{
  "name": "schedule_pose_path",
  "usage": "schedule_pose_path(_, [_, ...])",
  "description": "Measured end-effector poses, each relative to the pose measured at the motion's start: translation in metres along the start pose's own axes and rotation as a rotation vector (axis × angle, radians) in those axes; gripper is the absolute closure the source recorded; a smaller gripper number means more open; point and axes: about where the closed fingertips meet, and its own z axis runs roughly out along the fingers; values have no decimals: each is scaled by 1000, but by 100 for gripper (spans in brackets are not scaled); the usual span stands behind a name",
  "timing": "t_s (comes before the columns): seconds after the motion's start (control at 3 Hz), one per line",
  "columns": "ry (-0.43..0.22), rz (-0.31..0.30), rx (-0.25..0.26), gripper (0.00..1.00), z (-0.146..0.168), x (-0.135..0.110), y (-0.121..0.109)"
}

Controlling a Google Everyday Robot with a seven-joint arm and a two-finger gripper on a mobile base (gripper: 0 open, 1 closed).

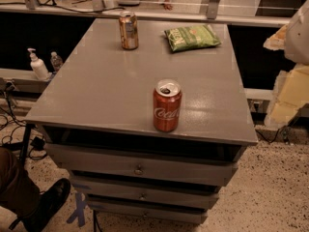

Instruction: Knock coke can over

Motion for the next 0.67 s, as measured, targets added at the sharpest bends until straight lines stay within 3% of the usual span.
schedule_pose_path(0.33, [-11, 5, 9, 0, 0, -1, -1])
schedule_pose_path(0.67, [-100, 35, 0, 0, 15, -11, 1])
